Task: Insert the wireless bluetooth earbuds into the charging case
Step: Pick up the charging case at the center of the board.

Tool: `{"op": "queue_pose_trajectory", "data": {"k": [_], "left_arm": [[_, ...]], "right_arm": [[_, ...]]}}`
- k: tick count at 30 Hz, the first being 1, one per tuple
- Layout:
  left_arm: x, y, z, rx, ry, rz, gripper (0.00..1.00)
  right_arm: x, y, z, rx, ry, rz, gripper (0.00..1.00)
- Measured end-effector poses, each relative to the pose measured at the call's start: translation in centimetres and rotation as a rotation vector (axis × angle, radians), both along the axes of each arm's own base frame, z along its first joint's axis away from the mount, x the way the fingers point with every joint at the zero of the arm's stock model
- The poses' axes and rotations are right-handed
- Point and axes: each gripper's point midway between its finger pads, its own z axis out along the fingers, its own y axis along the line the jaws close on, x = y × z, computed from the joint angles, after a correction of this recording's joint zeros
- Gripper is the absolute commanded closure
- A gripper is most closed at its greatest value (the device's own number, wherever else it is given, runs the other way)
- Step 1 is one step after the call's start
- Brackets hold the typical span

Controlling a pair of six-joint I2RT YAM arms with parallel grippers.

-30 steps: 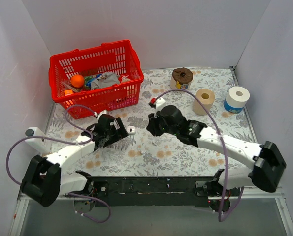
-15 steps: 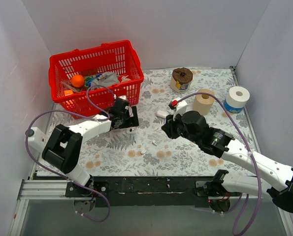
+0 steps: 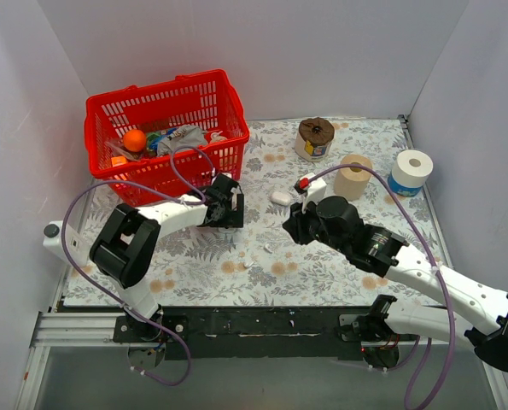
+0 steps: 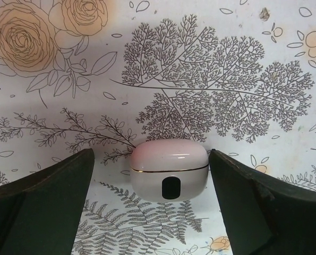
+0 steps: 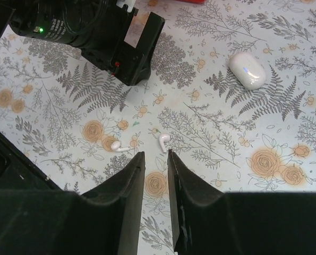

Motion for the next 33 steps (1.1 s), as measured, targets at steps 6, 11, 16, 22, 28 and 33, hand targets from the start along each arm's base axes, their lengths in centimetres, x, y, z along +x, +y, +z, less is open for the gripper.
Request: {"op": "queue_pose_trajectory", "data": {"k": [6, 11, 16, 22, 28, 33], "left_arm": [[0.0, 0.1, -0.2, 0.041, -0.008, -0.005, 0.16], [-0.1, -0.4, -0.3, 0.049, -0.017, 0.003, 0.19], [-0.3, -0.8, -0.3, 0.042, -0.021, 0.019, 0.21], [-0.4, -0.9, -0.3, 0.042, -0.026, 0.038, 0.30], [-0.4, -0.9, -0.3, 0.046, -0.034, 0.054, 0.53], [-0.4, -0.9, -0.3, 0.041, -0.044, 0.062, 0.81]], "right_arm": [[-0.1, -0.2, -0.7, -0.010, 0.007, -0.001, 0.68], [-0.3, -0.5, -1.1, -0.017, 0.010, -0.004, 0.68], [-0.3, -0.6, -1.1, -0.015, 0.007, -0.007, 0.68], [-0.4, -0.7, -1.1, -0.012, 0.008, -0.009, 0.68], [-0.4, -0.7, -1.2, -0.005, 0.015, -0.014, 0.68], [-0.5, -0.8, -1.0, 0.002, 0.014, -0.015, 0.68]]}}
